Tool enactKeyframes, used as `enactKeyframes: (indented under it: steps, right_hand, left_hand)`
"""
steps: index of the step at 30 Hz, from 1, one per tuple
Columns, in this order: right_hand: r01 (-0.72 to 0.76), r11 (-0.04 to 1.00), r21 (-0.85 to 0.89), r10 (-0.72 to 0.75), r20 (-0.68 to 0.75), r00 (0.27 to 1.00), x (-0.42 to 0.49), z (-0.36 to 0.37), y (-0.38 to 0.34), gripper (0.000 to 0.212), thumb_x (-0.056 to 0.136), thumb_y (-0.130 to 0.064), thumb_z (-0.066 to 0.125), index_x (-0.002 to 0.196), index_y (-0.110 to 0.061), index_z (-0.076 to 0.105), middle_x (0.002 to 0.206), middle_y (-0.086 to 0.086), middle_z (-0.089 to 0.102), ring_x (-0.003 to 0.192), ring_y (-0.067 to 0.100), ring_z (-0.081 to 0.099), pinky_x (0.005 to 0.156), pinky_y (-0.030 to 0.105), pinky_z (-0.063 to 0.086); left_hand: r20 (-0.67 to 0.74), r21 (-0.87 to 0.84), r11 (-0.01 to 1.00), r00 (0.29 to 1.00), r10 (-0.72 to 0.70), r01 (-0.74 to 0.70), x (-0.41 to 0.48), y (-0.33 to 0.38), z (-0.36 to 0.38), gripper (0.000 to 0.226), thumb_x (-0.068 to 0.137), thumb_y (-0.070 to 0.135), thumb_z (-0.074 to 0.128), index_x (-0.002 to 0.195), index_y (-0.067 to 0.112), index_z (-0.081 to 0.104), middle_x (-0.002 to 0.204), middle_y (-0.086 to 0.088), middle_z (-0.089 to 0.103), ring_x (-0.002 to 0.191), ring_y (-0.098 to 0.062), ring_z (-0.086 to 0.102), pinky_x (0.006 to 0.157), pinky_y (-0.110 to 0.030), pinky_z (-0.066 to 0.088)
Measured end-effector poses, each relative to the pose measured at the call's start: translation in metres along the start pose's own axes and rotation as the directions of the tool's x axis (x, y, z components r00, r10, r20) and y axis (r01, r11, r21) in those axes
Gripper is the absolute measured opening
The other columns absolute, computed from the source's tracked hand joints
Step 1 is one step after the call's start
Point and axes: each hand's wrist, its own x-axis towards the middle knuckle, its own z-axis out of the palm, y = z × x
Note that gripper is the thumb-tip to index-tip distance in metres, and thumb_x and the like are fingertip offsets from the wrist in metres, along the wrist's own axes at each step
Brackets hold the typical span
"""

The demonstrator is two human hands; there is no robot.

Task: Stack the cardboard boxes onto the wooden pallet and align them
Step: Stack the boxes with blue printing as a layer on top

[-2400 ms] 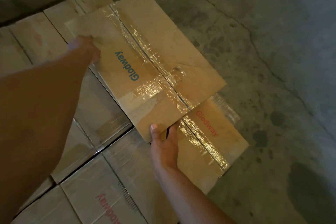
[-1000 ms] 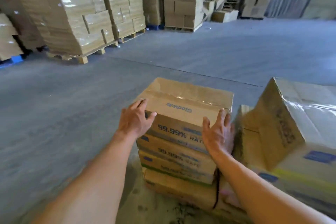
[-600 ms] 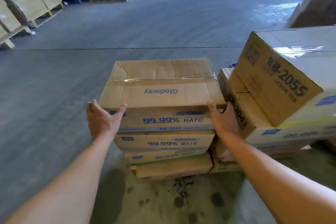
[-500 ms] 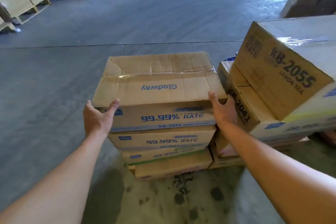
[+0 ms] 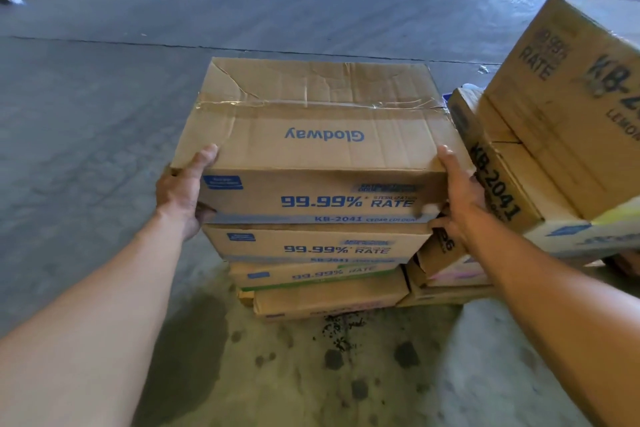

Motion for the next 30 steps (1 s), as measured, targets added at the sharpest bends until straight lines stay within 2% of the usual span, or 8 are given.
enactKeyframes:
  steps: [5,9,14,18,23,26,28,30]
  right_hand:
    - [0.047,0.996,0.073,-0.053,0.076,0.996,-0.014,-0.005,-0.013,0.082,0.077,-0.056,0.078,0.144,-0.02,0.045,0.129,0.005,0.057,0.117,0.028,0.057,0.099,0.059,0.05]
    - [0.109,0.993,0.05,-0.118,0.233,0.965,-0.031,0.008,-0.049,0.088,0.064,-0.068,0.079,0.134,-0.024,0.049,0.128,0.006,0.06,0.119,0.03,0.058,0.096,0.058,0.052]
    - [0.172,0.983,0.072,-0.185,0.462,0.867,-0.055,0.037,-0.093,0.066,0.074,-0.064,0.076,0.122,-0.025,0.053,0.115,0.007,0.065,0.105,0.027,0.065,0.086,0.054,0.058]
    - [0.198,0.979,0.038,-0.175,0.649,0.74,-0.085,0.05,-0.105,0.035,0.083,-0.057,0.072,0.098,-0.033,0.052,0.104,0.003,0.064,0.099,0.024,0.064,0.084,0.054,0.056]
    - [0.242,0.969,-0.039,-0.11,0.813,0.572,-0.12,0.045,-0.085,0.037,0.078,-0.057,0.077,0.097,-0.033,0.058,0.106,0.002,0.067,0.101,0.025,0.068,0.088,0.058,0.057]
    - [0.273,0.953,-0.129,-0.025,0.867,0.498,-0.143,0.039,-0.052,0.057,0.071,-0.061,0.08,0.111,-0.025,0.059,0.11,0.006,0.069,0.097,0.025,0.07,0.082,0.051,0.059]
    - [0.297,0.936,-0.189,0.046,0.902,0.429,-0.158,0.03,-0.019,0.066,0.067,-0.065,0.081,0.112,-0.021,0.059,0.107,0.006,0.07,0.091,0.025,0.071,0.074,0.047,0.059]
    - [0.303,0.913,-0.273,0.142,0.909,0.391,-0.167,0.021,0.02,0.083,0.054,-0.073,0.083,0.114,-0.02,0.062,0.109,0.007,0.072,0.09,0.027,0.073,0.07,0.048,0.06]
  left_hand:
    - [-0.043,-0.05,0.998,0.998,0.047,-0.049,-0.025,0.002,-0.016,0.043,0.072,0.048,0.083,0.104,0.025,0.065,0.089,-0.002,0.073,0.083,-0.027,0.068,0.058,-0.043,0.046]
    - [-0.135,-0.128,0.988,0.988,0.07,-0.087,-0.058,0.025,-0.033,0.038,0.079,0.042,0.08,0.105,0.021,0.063,0.082,0.002,0.069,0.07,-0.019,0.067,0.047,-0.032,0.049]
    - [-0.306,-0.192,0.951,0.935,0.178,-0.244,-0.116,0.065,-0.073,0.072,0.057,0.052,0.089,0.118,0.019,0.071,0.097,-0.001,0.073,0.086,-0.028,0.071,0.058,-0.04,0.055]
    - [-0.514,-0.215,0.914,0.835,0.194,-0.344,-0.194,0.065,-0.099,0.044,0.072,0.039,0.086,0.109,0.022,0.071,0.094,0.001,0.073,0.081,-0.024,0.072,0.055,-0.037,0.056]
    - [-0.722,-0.254,0.896,0.688,0.075,-0.365,-0.303,0.009,-0.116,0.032,0.077,0.037,0.083,0.098,0.017,0.068,0.086,0.001,0.07,0.06,-0.014,0.07,0.059,-0.043,0.057]
    - [-0.778,-0.303,0.888,0.629,-0.019,-0.347,-0.367,-0.041,-0.126,0.062,0.063,0.053,0.087,0.109,0.017,0.067,0.097,-0.002,0.072,0.075,-0.018,0.074,0.051,-0.039,0.056]
    - [-0.843,-0.315,0.891,0.528,-0.103,-0.328,-0.41,-0.088,-0.138,0.098,0.033,0.068,0.091,0.115,0.019,0.069,0.108,-0.001,0.074,0.094,-0.025,0.073,0.066,-0.048,0.06]
    - [-0.891,-0.336,0.894,0.408,-0.2,-0.296,-0.45,-0.137,-0.147,0.102,0.026,0.068,0.092,0.112,0.019,0.07,0.108,-0.003,0.075,0.094,-0.028,0.073,0.075,-0.057,0.06]
